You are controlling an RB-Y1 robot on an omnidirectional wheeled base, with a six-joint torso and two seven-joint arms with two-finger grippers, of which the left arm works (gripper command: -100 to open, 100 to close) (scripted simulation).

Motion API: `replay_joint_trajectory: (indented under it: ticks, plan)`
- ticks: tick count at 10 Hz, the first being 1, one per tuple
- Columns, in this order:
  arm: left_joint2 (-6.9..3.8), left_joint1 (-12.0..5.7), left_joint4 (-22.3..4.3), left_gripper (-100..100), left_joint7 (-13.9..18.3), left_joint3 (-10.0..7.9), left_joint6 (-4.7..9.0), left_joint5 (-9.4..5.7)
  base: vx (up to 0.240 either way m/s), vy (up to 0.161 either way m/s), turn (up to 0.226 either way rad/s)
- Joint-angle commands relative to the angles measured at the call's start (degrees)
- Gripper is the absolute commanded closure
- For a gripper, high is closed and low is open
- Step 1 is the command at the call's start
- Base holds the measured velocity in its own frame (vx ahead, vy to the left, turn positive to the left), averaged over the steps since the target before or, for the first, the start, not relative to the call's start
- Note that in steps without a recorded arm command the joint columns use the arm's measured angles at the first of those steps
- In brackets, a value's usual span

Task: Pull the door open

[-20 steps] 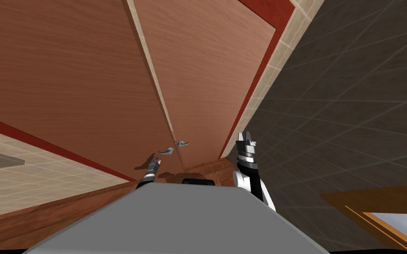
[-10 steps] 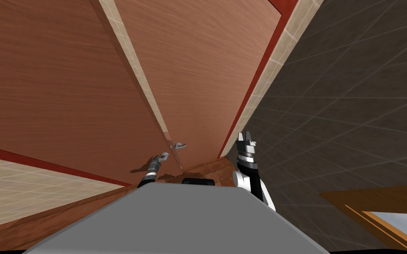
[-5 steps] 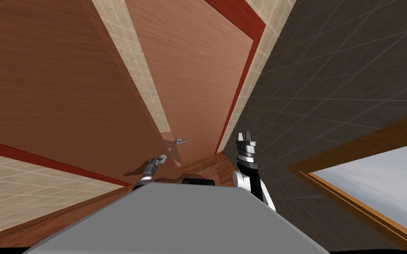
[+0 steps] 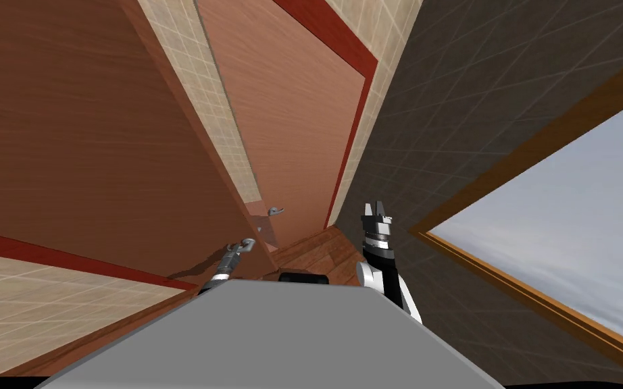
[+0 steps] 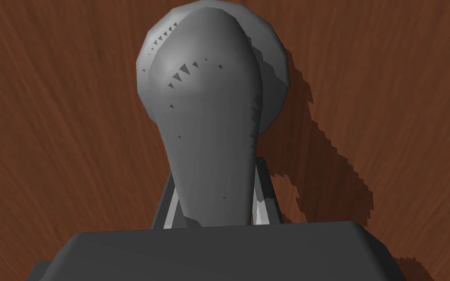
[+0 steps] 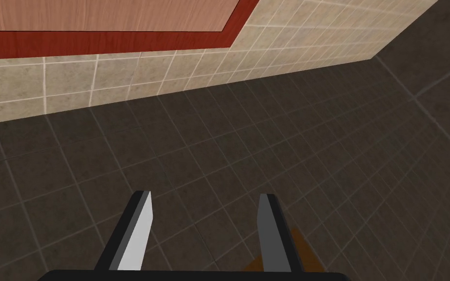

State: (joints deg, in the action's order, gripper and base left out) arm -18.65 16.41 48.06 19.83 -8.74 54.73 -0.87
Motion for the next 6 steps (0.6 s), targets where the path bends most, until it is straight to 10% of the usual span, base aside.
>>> replay_joint_trajectory:
  ticks: [1, 6]
  plan:
    - [0.00, 0.00, 0.00, 100, 0.00, 0.00, 0.00, 0.00, -0.088, 0.026, -0.045]
    - [-1.76, 1.81, -1.86, 100, 2.53, 1.66, 4.77, 1.33, -0.220, 0.035, -0.163]
